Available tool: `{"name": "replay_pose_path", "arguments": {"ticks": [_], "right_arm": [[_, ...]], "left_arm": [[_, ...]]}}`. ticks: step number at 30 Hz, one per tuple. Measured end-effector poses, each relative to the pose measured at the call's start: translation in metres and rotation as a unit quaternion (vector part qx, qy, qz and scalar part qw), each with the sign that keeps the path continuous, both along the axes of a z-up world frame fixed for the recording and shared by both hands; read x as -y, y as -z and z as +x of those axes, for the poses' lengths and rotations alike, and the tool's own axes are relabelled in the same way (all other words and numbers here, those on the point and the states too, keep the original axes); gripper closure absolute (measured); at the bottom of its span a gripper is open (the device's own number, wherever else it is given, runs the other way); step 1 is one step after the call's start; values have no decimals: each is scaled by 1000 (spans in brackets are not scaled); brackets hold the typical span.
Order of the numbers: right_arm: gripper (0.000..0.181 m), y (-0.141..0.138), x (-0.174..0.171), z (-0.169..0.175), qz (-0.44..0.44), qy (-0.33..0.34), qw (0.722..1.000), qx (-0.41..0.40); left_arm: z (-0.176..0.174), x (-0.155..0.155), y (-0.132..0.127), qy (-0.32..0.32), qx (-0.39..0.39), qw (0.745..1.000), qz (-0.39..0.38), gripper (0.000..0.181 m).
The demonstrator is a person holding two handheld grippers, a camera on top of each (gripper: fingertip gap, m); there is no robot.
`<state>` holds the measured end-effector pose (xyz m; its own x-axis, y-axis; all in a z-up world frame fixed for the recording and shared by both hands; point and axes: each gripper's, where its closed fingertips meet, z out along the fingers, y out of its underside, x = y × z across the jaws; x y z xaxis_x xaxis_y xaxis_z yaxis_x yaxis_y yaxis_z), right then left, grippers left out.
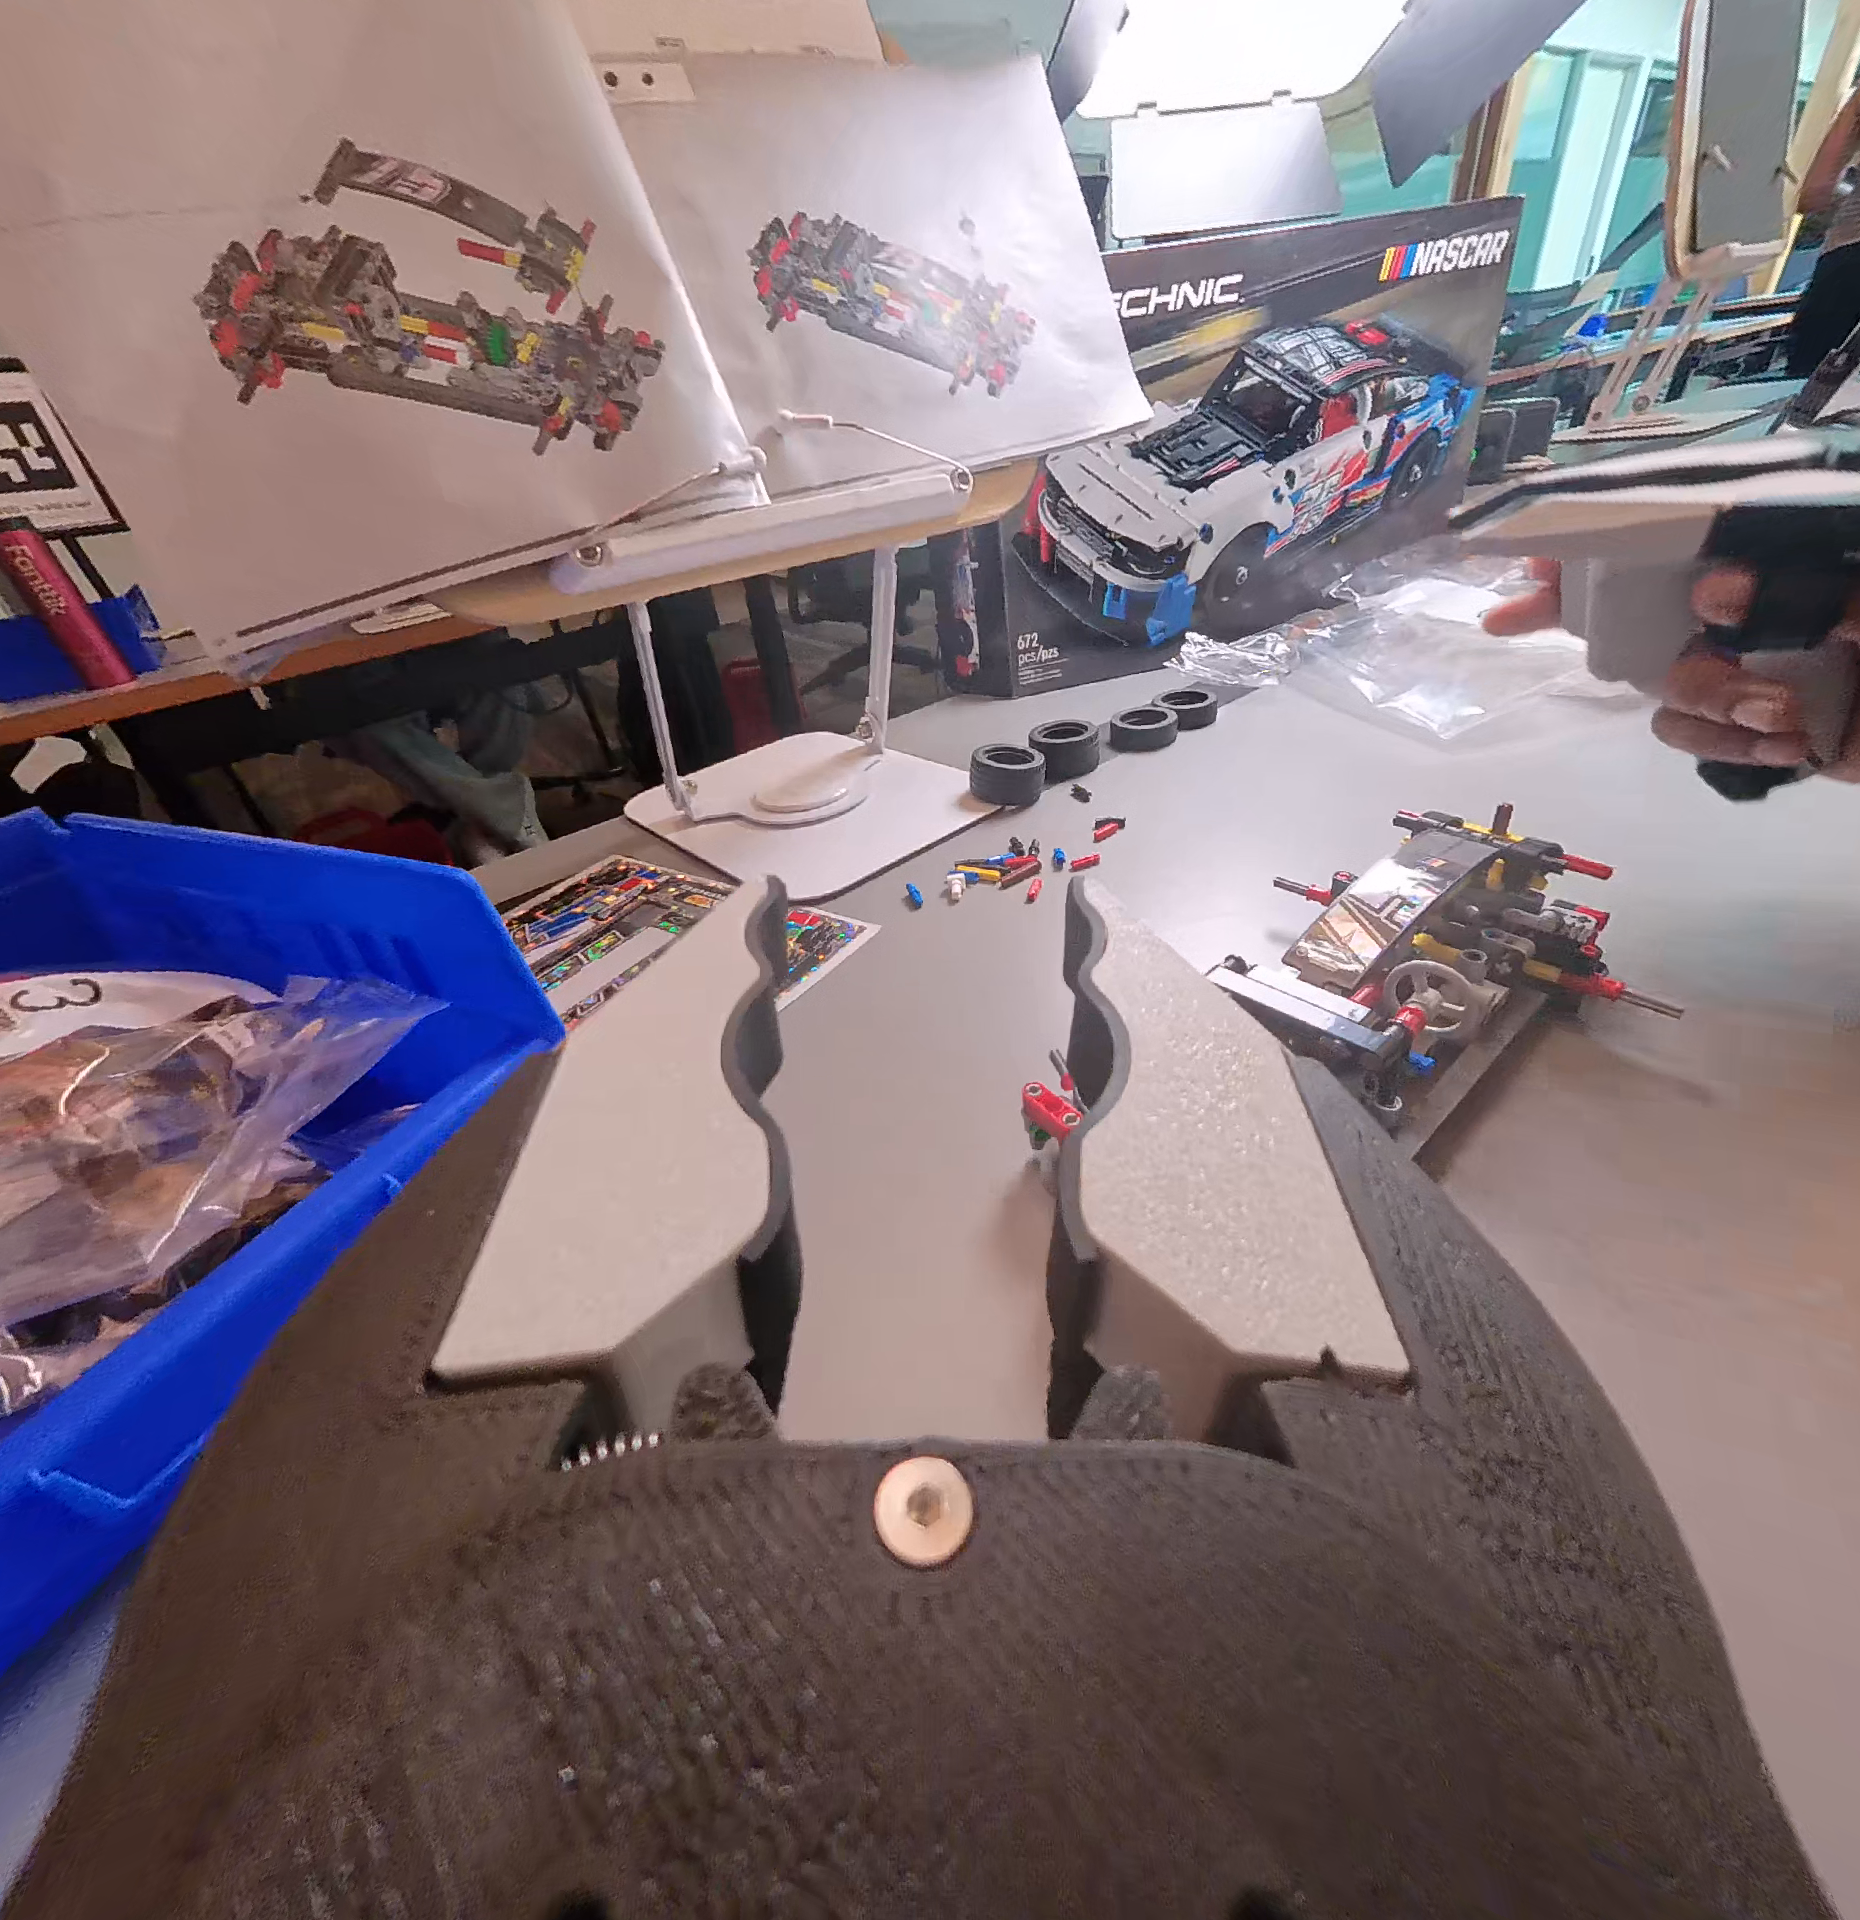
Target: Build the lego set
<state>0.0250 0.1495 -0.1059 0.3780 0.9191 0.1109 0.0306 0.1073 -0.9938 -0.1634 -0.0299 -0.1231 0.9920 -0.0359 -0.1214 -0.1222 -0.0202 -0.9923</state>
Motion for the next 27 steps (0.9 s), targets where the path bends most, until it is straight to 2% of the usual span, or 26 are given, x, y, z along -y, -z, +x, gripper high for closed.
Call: {"name": "replay_pose_path", "arguments": {"ticks": [8,14,20,27], "right_arm": [[178,-114,-60,-122,82,-1,996,-37],[181,-169,-121,-210,66,24,997,-40],[181,-185,-154,-258,72,55,996,-21],[181,-189,-166,-274,82,63,995,-13]], "left_arm": [[-6,2,0,-15,5,1000,4,133],[-6,2,-1,-9,11,1000,6,135],[-7,3,-4,-7,14,1000,9,136],[-10,2,-2,-2,33,999,6,136]]}}
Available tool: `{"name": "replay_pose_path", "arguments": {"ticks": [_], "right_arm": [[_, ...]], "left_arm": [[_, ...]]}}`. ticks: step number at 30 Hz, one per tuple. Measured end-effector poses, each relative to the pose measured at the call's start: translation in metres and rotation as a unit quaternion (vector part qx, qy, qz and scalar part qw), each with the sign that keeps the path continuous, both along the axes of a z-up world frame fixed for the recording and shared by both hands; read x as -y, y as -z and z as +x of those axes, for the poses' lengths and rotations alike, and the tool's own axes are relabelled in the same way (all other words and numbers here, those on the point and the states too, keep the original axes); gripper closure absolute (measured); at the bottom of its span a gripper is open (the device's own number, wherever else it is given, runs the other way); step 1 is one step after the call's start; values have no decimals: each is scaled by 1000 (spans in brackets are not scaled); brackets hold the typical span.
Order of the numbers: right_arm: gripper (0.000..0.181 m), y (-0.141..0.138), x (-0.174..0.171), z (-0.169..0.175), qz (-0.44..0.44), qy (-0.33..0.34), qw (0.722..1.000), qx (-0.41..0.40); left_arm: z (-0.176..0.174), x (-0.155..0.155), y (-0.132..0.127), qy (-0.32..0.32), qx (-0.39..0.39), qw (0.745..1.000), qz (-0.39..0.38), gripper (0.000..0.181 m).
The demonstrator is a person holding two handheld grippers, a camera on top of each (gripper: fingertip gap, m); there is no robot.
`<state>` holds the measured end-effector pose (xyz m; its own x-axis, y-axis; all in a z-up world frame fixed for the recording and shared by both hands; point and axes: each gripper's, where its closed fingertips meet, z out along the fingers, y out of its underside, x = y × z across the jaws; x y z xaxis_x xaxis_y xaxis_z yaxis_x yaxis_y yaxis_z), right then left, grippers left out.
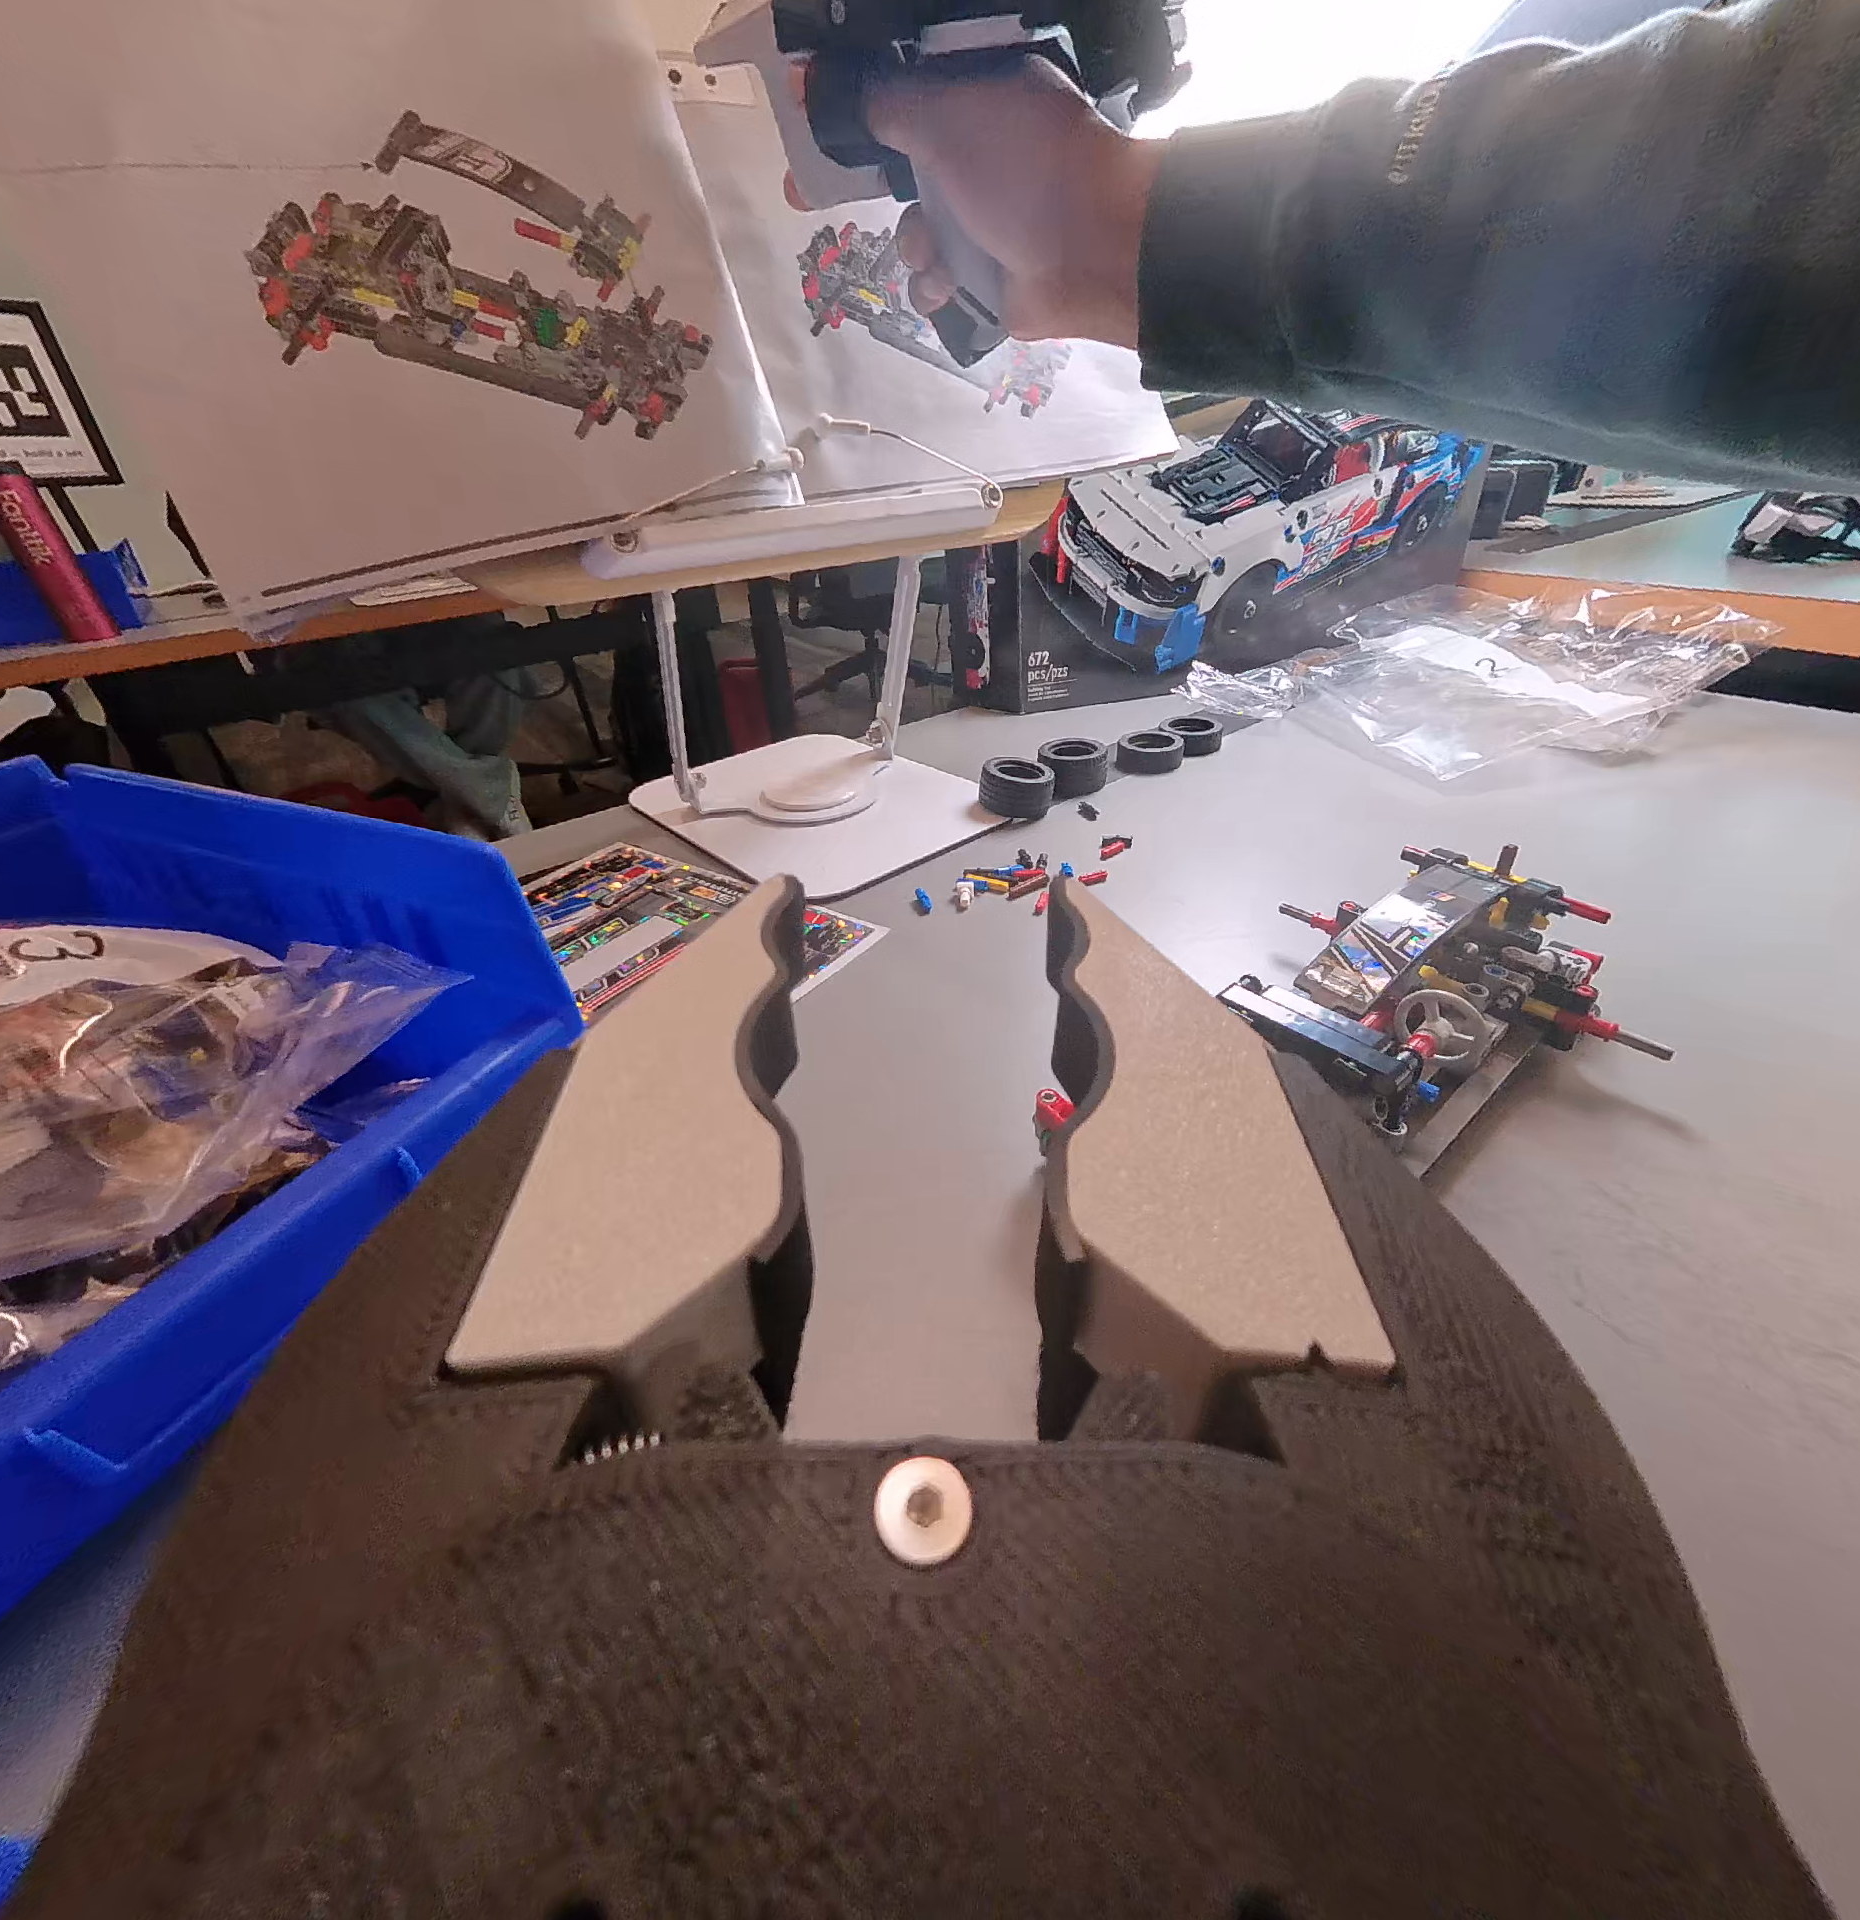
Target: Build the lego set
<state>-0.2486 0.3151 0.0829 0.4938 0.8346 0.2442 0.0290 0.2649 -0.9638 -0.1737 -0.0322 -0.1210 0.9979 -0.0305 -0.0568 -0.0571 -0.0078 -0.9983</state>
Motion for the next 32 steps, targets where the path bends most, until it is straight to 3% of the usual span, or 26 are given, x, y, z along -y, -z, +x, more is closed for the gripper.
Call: {"name": "replay_pose_path", "arguments": {"ticks": [13,17,21,25,32], "right_arm": [[181,2,-9,25,15,17,1000,6],[180,1,14,41,20,-14,1000,-9],[172,12,54,78,14,-48,999,-21],[160,42,108,131,14,-68,998,3],[146,131,174,236,-10,-59,995,74]], "left_arm": [[-3,0,2,-11,-8,1000,-3,136],[-7,2,0,-18,-12,1000,1,137],[-6,4,-3,-18,-8,1000,2,140],[7,3,-2,-10,-16,1000,-11,140],[41,-5,12,-5,-39,998,-39,138]]}}
